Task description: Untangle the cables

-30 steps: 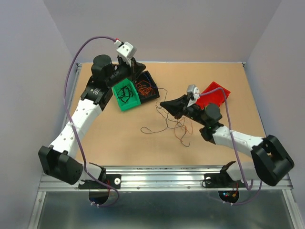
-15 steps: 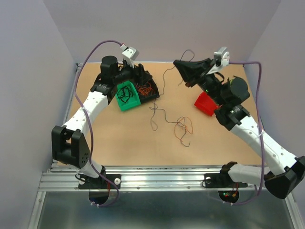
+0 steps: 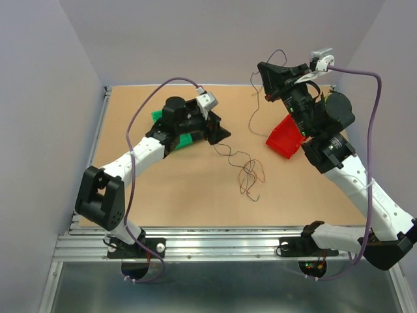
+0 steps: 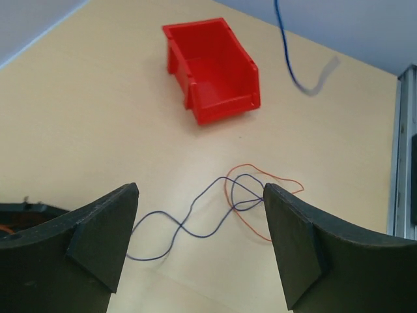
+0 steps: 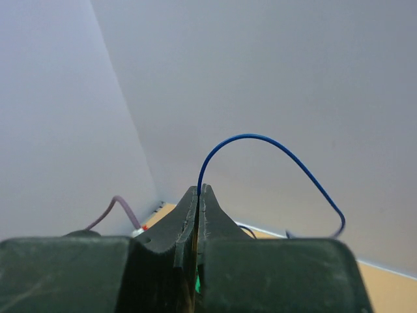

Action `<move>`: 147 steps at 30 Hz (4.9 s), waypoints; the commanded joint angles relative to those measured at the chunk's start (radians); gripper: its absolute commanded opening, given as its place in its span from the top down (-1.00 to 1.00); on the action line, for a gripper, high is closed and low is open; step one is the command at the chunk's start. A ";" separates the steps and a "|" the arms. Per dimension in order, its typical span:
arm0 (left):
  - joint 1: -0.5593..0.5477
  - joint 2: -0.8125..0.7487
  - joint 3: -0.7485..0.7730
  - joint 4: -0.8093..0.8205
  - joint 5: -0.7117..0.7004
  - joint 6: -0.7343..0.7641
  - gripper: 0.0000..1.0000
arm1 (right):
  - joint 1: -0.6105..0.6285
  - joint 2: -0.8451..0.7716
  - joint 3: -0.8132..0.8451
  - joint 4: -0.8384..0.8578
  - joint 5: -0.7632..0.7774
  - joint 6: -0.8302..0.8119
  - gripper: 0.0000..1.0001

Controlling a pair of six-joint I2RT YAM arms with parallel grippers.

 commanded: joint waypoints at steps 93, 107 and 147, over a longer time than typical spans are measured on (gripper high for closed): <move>0.000 0.050 0.028 0.045 -0.143 -0.006 -0.69 | -0.494 0.792 -0.005 -0.519 0.303 0.387 0.59; -0.103 0.157 0.157 -0.199 -0.177 0.220 -0.83 | -0.471 0.445 -0.091 -0.611 0.279 0.327 -0.09; -0.338 0.325 0.290 -0.440 -0.591 0.402 1.00 | -0.454 -0.152 -0.561 -0.422 -0.146 0.247 -0.22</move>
